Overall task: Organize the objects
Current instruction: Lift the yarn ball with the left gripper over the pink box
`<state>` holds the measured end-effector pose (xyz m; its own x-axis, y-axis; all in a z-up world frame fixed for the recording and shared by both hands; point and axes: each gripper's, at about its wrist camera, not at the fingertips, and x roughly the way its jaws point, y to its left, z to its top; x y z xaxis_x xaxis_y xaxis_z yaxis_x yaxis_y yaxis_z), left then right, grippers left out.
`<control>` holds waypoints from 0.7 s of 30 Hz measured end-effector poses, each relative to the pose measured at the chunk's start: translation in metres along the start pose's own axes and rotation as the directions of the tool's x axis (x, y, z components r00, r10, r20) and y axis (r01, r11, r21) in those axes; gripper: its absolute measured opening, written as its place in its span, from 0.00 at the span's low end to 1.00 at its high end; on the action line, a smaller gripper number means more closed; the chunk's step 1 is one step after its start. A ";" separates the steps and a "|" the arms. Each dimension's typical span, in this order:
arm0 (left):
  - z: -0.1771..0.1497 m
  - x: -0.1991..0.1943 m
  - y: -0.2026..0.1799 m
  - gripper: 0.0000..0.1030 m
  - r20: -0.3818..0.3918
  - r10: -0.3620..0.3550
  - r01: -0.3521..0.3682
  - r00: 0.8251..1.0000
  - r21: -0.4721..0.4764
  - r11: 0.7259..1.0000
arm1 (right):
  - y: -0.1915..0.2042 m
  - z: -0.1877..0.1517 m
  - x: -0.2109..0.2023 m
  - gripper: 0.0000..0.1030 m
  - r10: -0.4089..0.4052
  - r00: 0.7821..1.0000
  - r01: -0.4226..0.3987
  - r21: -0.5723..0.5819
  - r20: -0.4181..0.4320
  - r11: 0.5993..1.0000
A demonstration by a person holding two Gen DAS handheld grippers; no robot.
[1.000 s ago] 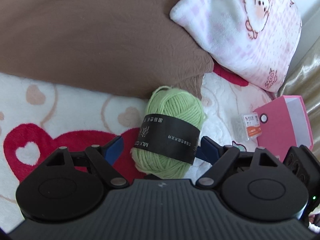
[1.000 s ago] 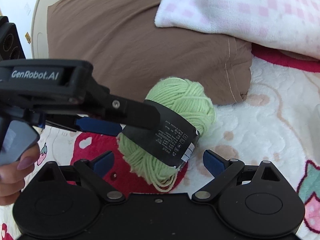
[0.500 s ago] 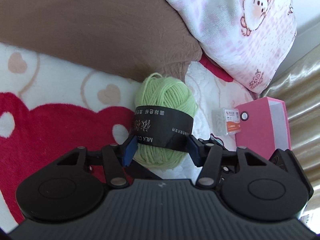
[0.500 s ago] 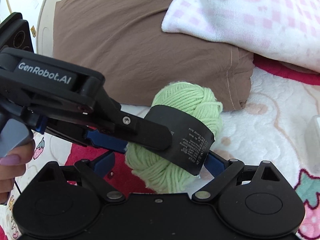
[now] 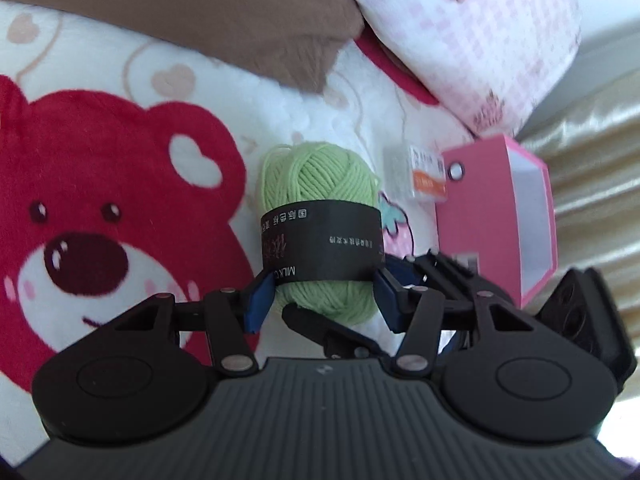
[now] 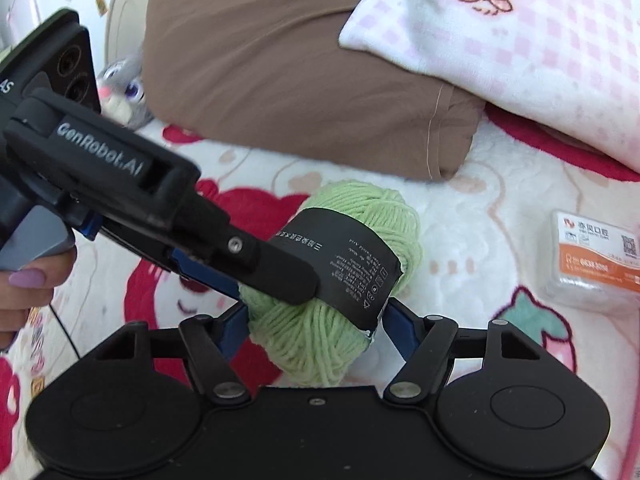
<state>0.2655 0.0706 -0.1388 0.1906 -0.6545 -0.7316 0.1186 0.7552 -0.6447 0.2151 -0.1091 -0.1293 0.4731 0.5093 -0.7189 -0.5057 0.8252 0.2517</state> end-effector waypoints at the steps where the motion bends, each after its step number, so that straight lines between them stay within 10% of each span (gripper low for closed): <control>1: -0.002 0.000 -0.003 0.51 -0.014 0.001 -0.001 1.000 0.015 1.000 | -0.003 -0.002 -0.005 0.75 0.005 1.000 -0.005 0.015 -0.005 1.000; 9: -0.007 -0.013 -0.022 0.57 0.064 0.028 -0.037 0.998 0.149 0.988 | -0.021 -0.022 -0.019 0.86 0.016 1.000 -0.017 0.105 0.010 0.994; 21: -0.015 0.016 -0.003 0.64 0.066 0.067 -0.070 0.996 0.038 0.997 | -0.014 -0.050 -0.003 0.86 0.072 0.997 -0.070 0.192 -0.004 0.979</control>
<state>0.2540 0.0571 -0.1517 0.2624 -0.5982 -0.7571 0.1417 0.8000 -0.5830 0.1845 -0.1340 -0.1632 0.4327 0.5661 -0.7016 -0.3893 0.8193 0.4210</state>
